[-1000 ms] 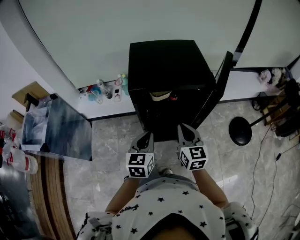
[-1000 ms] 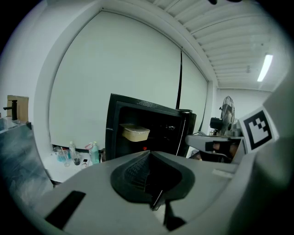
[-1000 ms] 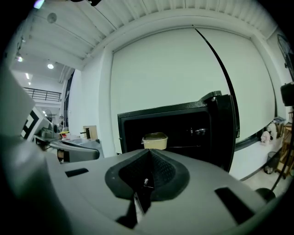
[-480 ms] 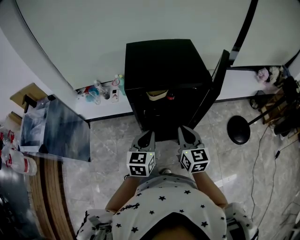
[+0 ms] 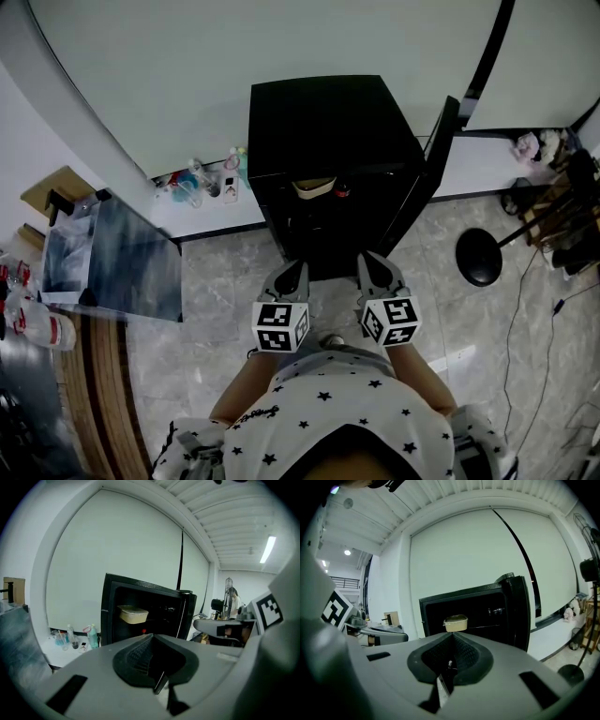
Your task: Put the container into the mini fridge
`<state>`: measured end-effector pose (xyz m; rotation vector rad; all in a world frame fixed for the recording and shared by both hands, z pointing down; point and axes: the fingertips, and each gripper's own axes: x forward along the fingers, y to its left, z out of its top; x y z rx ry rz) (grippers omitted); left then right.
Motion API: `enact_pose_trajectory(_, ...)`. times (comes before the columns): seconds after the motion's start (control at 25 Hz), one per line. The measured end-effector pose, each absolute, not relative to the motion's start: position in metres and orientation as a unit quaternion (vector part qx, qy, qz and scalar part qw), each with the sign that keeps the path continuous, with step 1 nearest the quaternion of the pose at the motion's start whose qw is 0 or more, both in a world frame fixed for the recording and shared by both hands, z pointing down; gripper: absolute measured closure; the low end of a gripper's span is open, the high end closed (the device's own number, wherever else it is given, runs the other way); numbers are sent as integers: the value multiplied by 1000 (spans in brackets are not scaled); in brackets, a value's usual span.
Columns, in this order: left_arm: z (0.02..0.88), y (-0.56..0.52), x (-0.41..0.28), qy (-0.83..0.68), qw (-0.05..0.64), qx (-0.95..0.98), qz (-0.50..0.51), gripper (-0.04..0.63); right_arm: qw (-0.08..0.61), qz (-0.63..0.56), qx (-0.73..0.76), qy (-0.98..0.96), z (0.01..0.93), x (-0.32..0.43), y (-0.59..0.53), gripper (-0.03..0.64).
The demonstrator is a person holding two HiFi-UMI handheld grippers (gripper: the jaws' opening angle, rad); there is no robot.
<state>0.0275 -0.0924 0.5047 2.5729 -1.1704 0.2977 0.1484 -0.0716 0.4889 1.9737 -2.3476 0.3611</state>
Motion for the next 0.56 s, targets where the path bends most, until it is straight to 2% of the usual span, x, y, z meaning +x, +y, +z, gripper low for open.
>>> enact_pose_trajectory(0.56, 508, -90, 24, -408, 154, 894, 105, 583, 15, 130, 638, -759, 491, 146, -69, 624)
